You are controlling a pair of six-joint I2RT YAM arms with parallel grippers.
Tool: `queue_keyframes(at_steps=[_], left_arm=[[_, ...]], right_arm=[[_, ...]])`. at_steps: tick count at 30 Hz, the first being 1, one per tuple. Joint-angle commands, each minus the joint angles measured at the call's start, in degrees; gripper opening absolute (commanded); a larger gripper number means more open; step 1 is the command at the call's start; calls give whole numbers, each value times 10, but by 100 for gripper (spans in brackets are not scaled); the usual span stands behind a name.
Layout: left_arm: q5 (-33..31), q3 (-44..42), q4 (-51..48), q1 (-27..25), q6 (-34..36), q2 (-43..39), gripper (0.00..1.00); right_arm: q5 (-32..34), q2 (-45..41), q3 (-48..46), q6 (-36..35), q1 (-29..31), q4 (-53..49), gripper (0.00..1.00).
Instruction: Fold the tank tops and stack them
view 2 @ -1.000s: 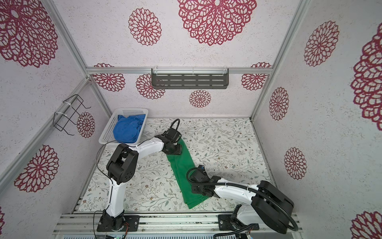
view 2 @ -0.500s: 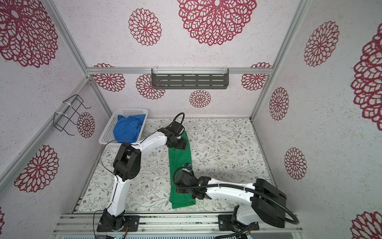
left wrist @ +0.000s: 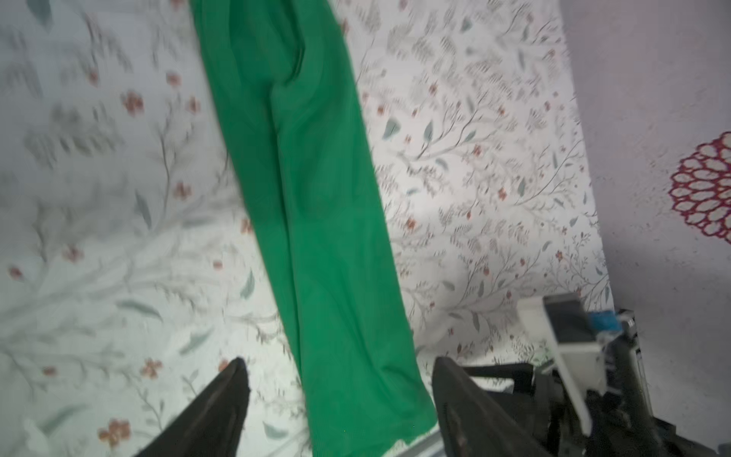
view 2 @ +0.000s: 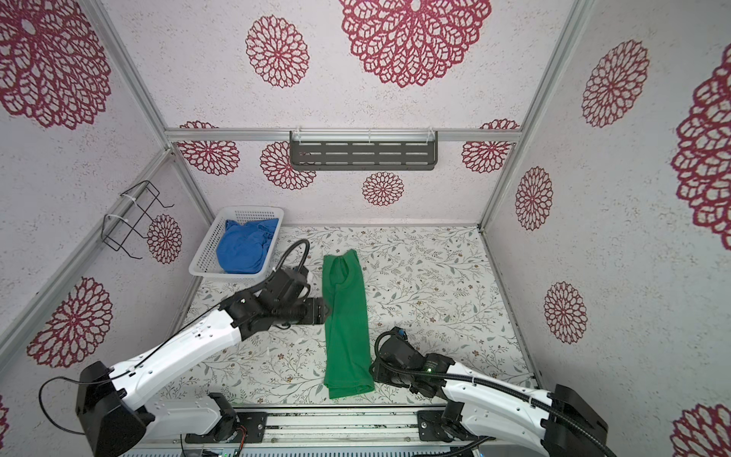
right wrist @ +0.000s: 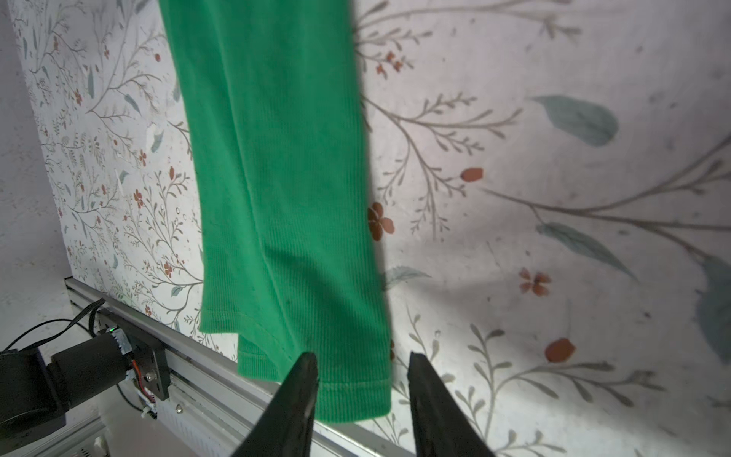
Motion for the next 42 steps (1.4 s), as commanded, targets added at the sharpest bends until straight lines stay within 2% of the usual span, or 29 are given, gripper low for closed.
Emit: queue_keyframes(at_steps=[1,5,7,15,23,31,36,42], left_arm=[[22,-83,56,-50,-171,-61,66],[20,-147,70,-102,-253,-81,52],[20,-165,84,-126,-278,-75,50],[48,-197,145,-181,-340,3,53],[40,-255,186,-200,-407,-2,60],[44,-323,311,-241,-492,12,54],[36,-344,364,-264,-525,29,41],[8,-321,313,-265,-515,-5,17]], right_arm=[[-37,0,6,-4,-12,22,41],[-36,25,10,-17,-15,29,42],[-31,31,9,-18,-15,33,42],[-42,45,-16,-2,-7,83,46],[-50,50,-41,7,-2,98,48],[-57,76,-50,24,20,129,48],[-55,98,-48,39,41,155,44],[-28,92,-23,42,59,130,24]])
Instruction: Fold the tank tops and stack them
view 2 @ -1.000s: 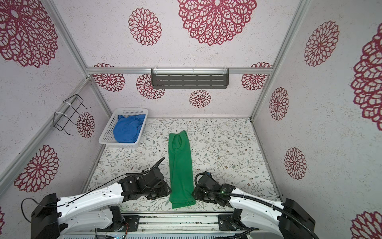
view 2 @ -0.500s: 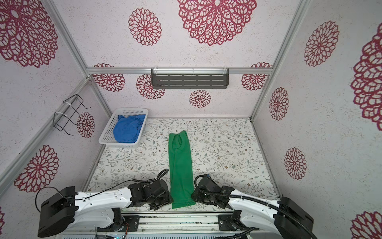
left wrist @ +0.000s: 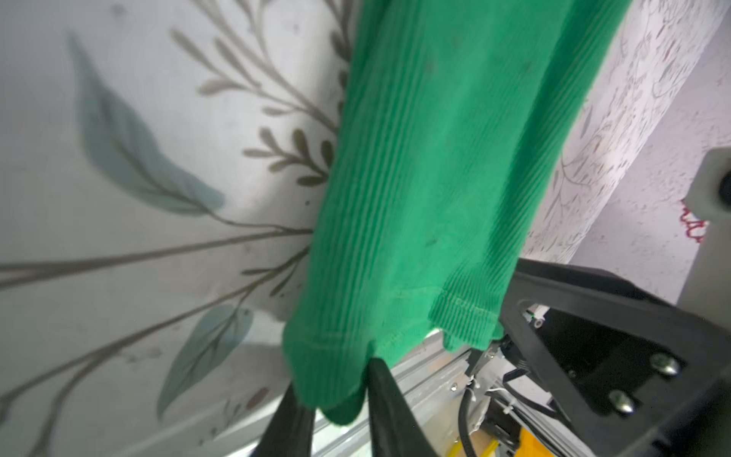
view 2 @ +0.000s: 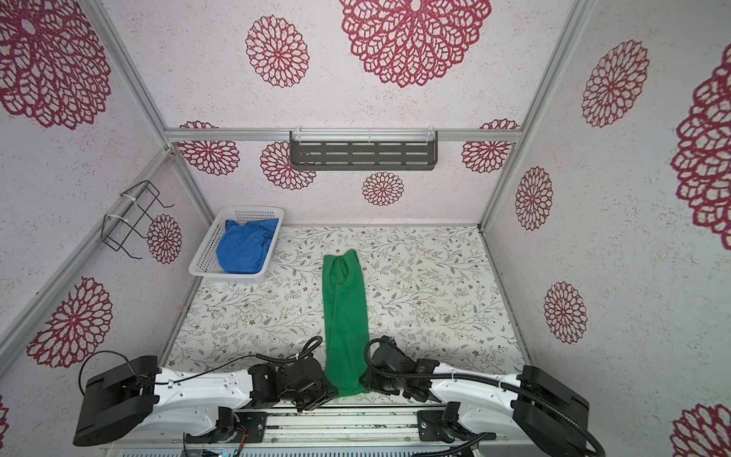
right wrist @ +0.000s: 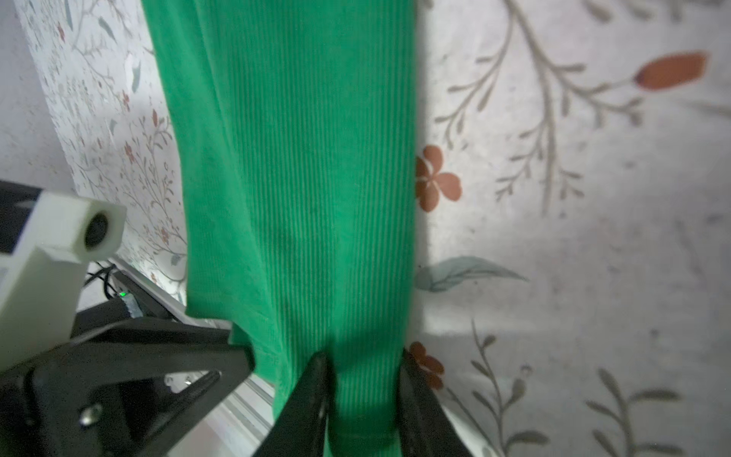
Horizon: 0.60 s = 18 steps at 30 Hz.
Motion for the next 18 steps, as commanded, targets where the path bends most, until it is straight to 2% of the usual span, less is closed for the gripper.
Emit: queue_keyframes(at_steps=[1,4,10,18], left_arm=[[-35,17,-61,-3,-4,-33,12],[-52,35,-117,-1,2,-75,0],[-89,63,-205,8,14,-158,0],[-34,139,-310,129,156,-187,0]], right_arm=[[16,-7,23,9,10,-31,19],[24,-15,38,9,16,-48,11],[45,-30,100,-10,30,-116,0],[83,-33,192,-91,-11,-190,0]])
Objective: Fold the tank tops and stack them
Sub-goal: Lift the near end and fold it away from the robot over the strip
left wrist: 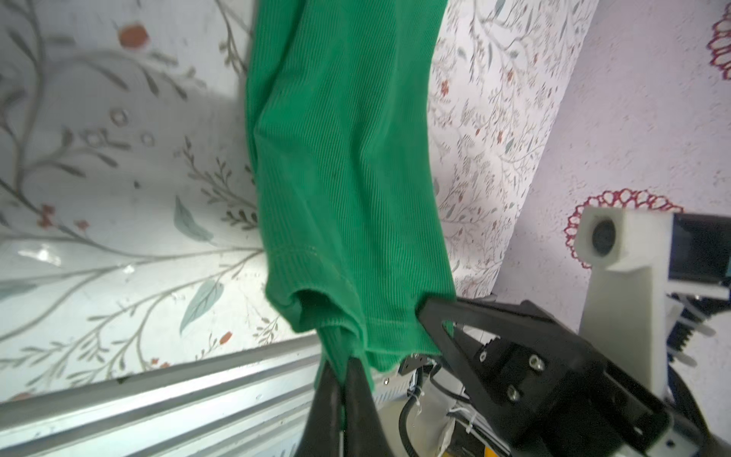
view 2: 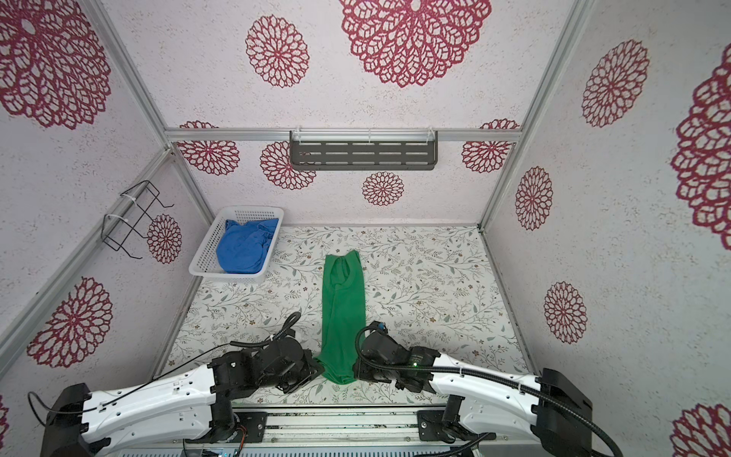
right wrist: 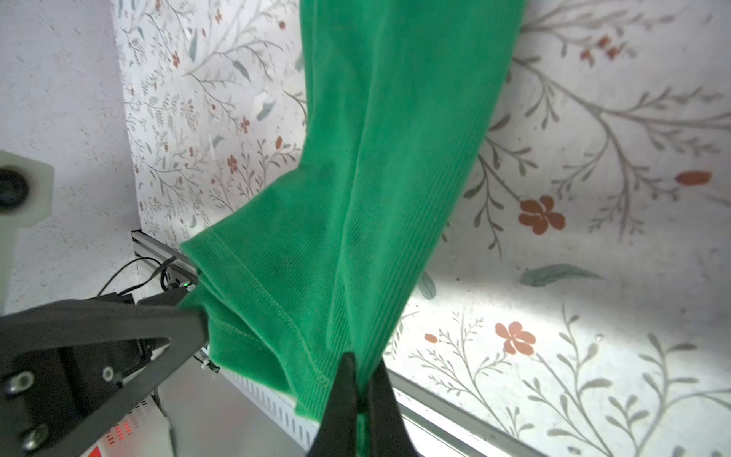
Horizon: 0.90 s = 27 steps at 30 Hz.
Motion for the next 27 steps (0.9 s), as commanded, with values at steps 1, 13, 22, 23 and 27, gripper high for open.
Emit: queue_keyframes(at_steps=[1,13,22,23,27], left_arm=[[25,25,-66,53,86,-7,0],[101,167,-92,220,306,135,0],[127,255,-85,291,396,255,0],[130,263,-82,299,403,267,0],[144,295,-78,326,430,320,0]], right_arm=[[37,-8,40,-64,-25,-46,0],[15,113,170,-237,-168,-28,0],[-20,229,265,-316,-241,-19,0],[-26,241,271,-319,-249,-15,0],[-54,289,293,-328,-276,4,0]])
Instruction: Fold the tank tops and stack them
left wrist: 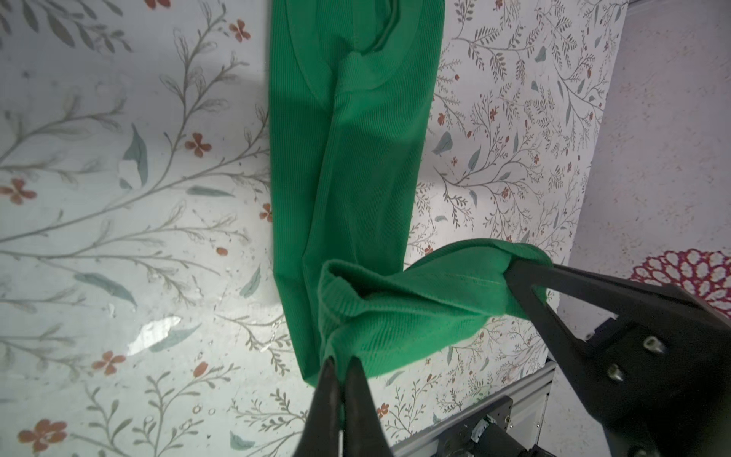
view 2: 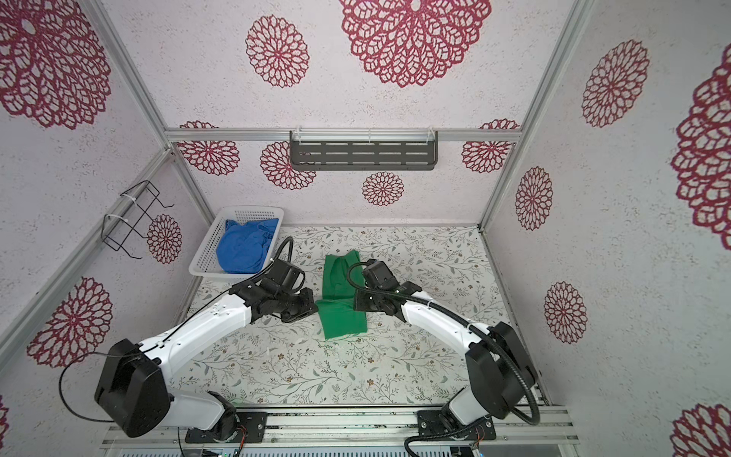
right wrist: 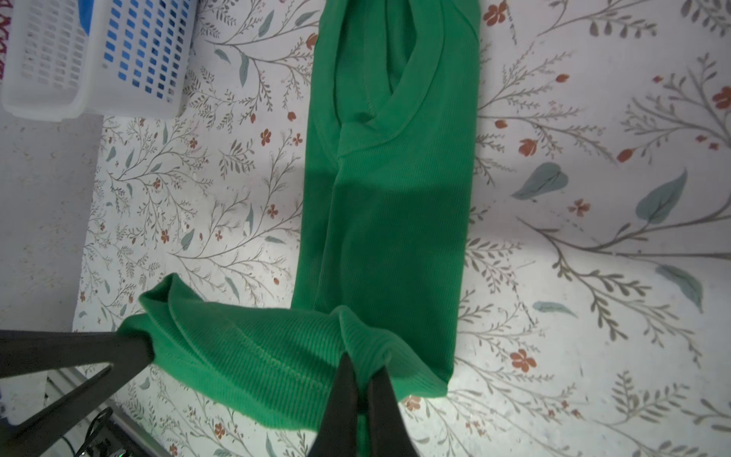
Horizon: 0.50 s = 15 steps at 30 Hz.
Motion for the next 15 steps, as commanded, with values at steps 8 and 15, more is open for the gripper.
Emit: queue_keyframes(at_steps=[8,15], left_arm=[[51,130,28,78,103,178,24],[31,279,-71,111,154,211,62]], right_arm=[[-52,144,119,-46,-72,32,25],[-25,187,262,-96,-101,-55,60]])
